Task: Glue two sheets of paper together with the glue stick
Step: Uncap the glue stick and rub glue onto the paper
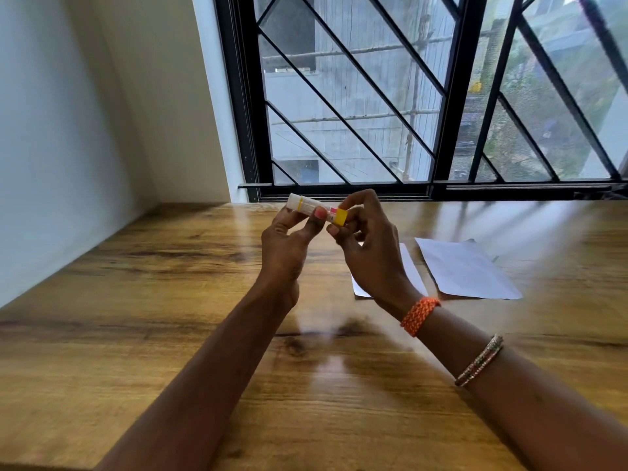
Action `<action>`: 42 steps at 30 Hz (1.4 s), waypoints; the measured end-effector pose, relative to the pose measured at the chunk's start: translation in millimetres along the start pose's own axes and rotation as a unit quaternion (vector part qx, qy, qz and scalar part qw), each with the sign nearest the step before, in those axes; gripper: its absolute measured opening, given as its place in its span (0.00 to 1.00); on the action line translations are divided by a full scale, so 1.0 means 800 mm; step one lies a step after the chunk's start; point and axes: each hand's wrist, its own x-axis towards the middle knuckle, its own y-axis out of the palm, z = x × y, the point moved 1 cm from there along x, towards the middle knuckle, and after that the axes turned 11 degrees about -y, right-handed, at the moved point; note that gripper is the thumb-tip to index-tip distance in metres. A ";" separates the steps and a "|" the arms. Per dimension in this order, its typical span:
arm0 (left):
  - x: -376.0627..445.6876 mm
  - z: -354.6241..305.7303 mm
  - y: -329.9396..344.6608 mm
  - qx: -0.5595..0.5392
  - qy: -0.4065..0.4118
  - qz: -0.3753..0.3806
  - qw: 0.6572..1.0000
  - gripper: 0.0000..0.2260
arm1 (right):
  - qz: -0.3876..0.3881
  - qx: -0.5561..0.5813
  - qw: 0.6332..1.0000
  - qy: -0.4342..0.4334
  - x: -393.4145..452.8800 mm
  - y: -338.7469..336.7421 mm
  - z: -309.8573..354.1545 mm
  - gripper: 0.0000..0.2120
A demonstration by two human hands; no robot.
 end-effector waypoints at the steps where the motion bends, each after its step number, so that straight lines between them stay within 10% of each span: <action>1: 0.000 0.000 0.000 -0.001 -0.005 -0.002 1.000 0.09 | -0.002 -0.013 1.000 -0.013 0.000 -0.001 -0.001 0.12; 7: -0.002 0.001 -0.001 0.002 -0.025 0.007 1.000 0.06 | 0.032 -0.075 0.996 -0.028 0.002 -0.007 -0.005 0.07; 14: -0.004 0.000 0.003 0.020 0.003 0.059 0.998 0.03 | 0.074 0.048 0.978 0.188 0.007 -0.002 0.002 0.25; 19: -0.002 0.004 0.000 0.027 -0.006 0.032 0.999 0.07 | 0.034 -0.029 0.995 0.084 0.004 -0.002 0.014 0.07; 24: 0.001 0.002 -0.004 0.003 -0.023 0.021 1.000 0.05 | 0.053 -0.203 0.972 -0.108 -0.004 -0.005 0.018 0.11; 29: 0.002 0.003 -0.002 -0.017 -0.029 0.018 0.999 0.05 | 0.048 -0.250 0.962 -0.097 0.000 -0.010 0.015 0.08; 34: 0.004 0.004 -0.001 -0.027 -0.018 0.052 0.998 0.03 | 0.084 -0.048 0.989 0.114 0.009 -0.006 0.018 0.20; 37: 0.004 0.007 0.001 -0.022 -0.030 0.074 0.997 0.05 | 0.090 0.159 0.931 0.317 0.015 -0.007 0.018 0.22; 42: 0.005 0.010 0.001 -0.011 -0.032 0.064 0.997 0.04 | 0.063 0.101 0.952 0.282 0.010 -0.004 0.017 0.14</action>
